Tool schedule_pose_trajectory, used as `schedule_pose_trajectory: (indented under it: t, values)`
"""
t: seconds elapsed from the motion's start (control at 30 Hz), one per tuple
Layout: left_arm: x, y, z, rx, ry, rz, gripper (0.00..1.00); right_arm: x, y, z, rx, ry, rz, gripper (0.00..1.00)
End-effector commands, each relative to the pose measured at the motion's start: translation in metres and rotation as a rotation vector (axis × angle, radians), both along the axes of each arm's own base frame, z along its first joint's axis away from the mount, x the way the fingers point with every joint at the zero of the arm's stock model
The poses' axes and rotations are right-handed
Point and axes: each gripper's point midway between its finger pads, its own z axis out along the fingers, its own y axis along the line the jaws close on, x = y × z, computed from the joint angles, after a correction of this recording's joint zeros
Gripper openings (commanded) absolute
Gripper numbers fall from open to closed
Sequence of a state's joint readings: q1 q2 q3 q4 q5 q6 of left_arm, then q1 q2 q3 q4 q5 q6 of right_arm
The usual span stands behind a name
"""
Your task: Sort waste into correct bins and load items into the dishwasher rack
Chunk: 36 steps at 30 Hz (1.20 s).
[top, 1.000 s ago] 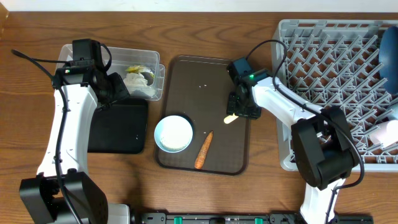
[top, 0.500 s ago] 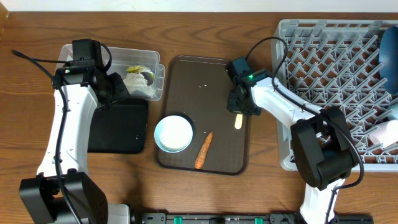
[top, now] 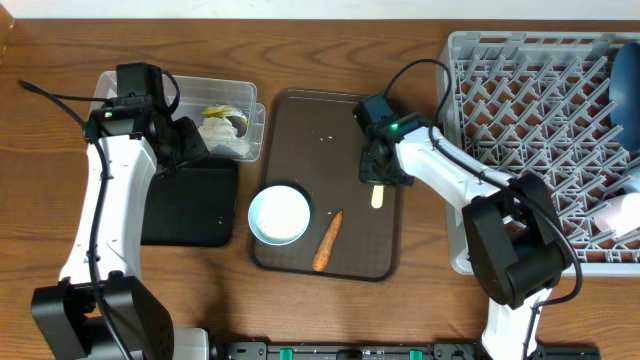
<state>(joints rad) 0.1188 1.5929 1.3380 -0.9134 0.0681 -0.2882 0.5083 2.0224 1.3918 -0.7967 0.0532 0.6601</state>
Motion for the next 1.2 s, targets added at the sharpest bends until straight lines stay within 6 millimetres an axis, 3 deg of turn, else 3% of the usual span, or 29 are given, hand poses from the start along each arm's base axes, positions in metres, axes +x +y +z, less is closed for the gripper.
schedule_pose_trajectory:
  t: [0.0,0.17,0.2,0.27,0.33,0.6,0.87,1.03,1.17]
  values:
    - [0.001,0.002,0.009,0.007,-0.025,0.008,0.57,-0.009,0.003,-0.012,-0.018,0.038,0.039,0.06]
    - [0.001,0.002,0.009,0.007,-0.025,0.008,0.57,-0.011,0.004,-0.012,-0.012,0.046,0.073,0.1]
    - [0.001,0.002,0.009,0.007,-0.025,0.008,0.57,-0.011,0.004,-0.012,-0.011,0.044,0.072,0.18]
    - [0.001,0.002,0.009,0.007,-0.025,0.008,0.57,-0.006,0.006,-0.012,-0.006,0.026,0.071,0.46]
    - [0.001,0.002,0.009,0.007,-0.025,0.008,0.57,-0.001,0.007,-0.011,-0.006,0.003,0.071,0.51]
    - [0.001,0.002,0.009,0.007,-0.025,0.008,0.57,0.009,-0.001,-0.011,-0.06,-0.054,0.068,0.52]
    - [0.001,0.002,0.009,0.007,-0.025,0.008,0.57,0.007,0.0,-0.025,-0.041,-0.069,0.068,0.5]
    - [0.001,0.002,0.009,0.007,-0.025,0.008,0.57,-0.002,0.014,-0.026,0.043,-0.022,0.09,0.32]
    - [0.001,0.002,0.009,0.007,-0.025,0.008,0.57,-0.003,0.015,-0.026,0.046,-0.02,0.09,0.23]
